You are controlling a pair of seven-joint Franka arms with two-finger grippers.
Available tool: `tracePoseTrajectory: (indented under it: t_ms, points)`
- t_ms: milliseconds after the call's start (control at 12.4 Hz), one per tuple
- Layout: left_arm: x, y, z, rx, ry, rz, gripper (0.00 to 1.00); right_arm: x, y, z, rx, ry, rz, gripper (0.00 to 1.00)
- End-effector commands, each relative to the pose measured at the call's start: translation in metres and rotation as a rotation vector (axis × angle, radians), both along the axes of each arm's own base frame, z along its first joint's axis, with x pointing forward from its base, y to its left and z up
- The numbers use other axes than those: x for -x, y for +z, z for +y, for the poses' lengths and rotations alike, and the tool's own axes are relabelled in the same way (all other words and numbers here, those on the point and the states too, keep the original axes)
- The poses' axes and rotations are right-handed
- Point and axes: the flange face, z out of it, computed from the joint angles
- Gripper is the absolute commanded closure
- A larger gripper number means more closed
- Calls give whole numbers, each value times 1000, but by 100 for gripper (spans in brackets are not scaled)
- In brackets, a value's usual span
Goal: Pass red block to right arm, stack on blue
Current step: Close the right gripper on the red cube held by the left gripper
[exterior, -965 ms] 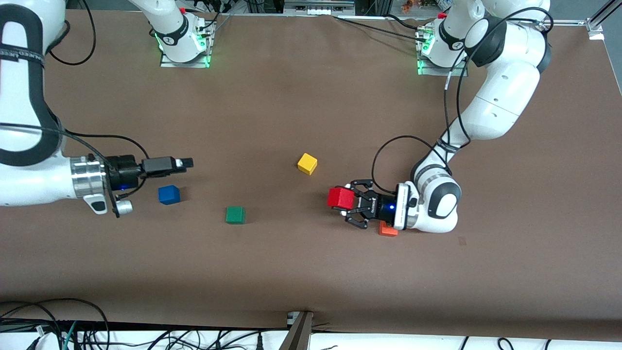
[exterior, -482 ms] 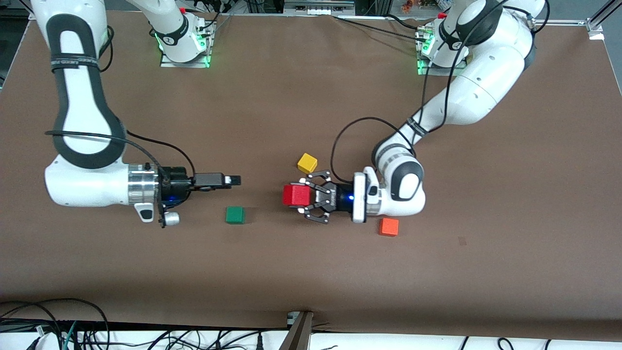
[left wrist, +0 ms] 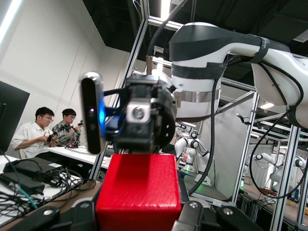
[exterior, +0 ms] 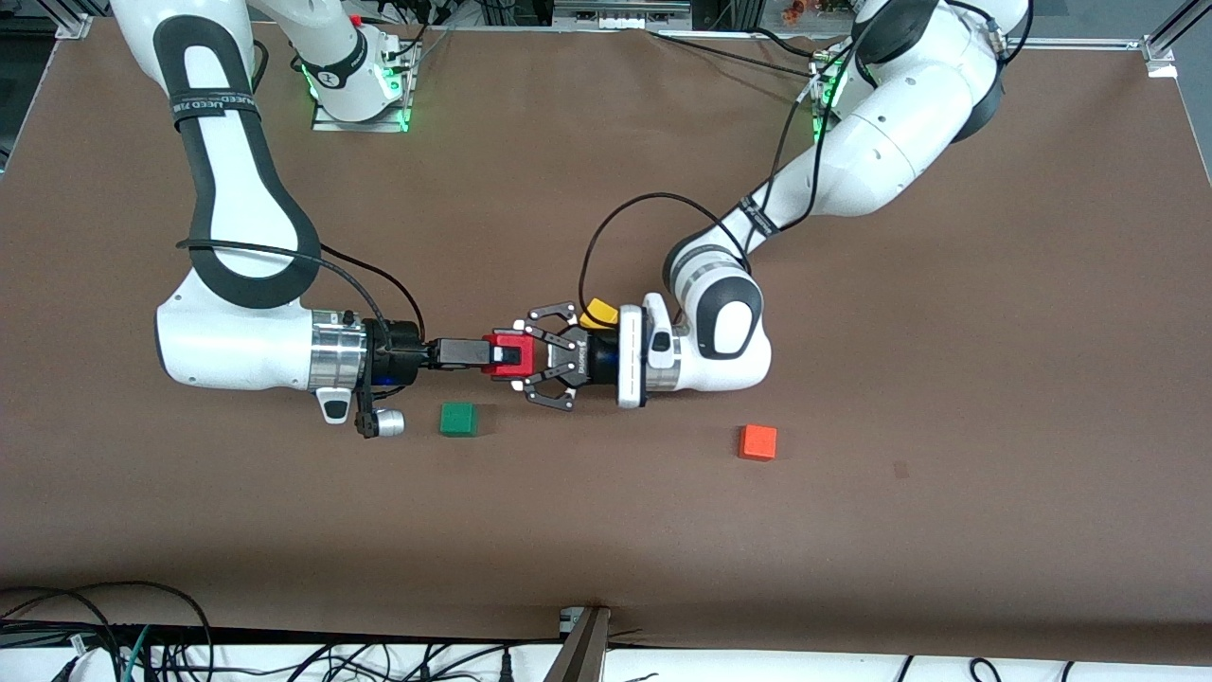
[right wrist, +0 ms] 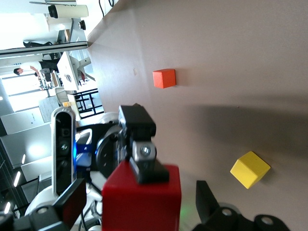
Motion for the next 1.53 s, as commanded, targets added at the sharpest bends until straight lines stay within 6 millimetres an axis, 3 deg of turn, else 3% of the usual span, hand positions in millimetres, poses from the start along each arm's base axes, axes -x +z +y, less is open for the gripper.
tracePoseTrajectory:
  t_ms: [0,563,643,724,804,1447]
  points:
    - [-4,11,-3,14,18,9,100,4,-3,-2,-5,-16,20,0]
    - [-4,11,-3,13,19,9,100,9,9,-6,-7,17,25,2]
    - [-4,10,-3,14,18,11,100,9,11,-8,2,21,20,44]
    - [-4,10,-3,13,19,11,100,9,11,-8,3,22,20,94]
    - [-4,10,-3,13,19,11,100,9,11,-8,3,22,20,100]
    - [-3,5,-2,27,29,42,100,4,16,-17,10,12,1,100]
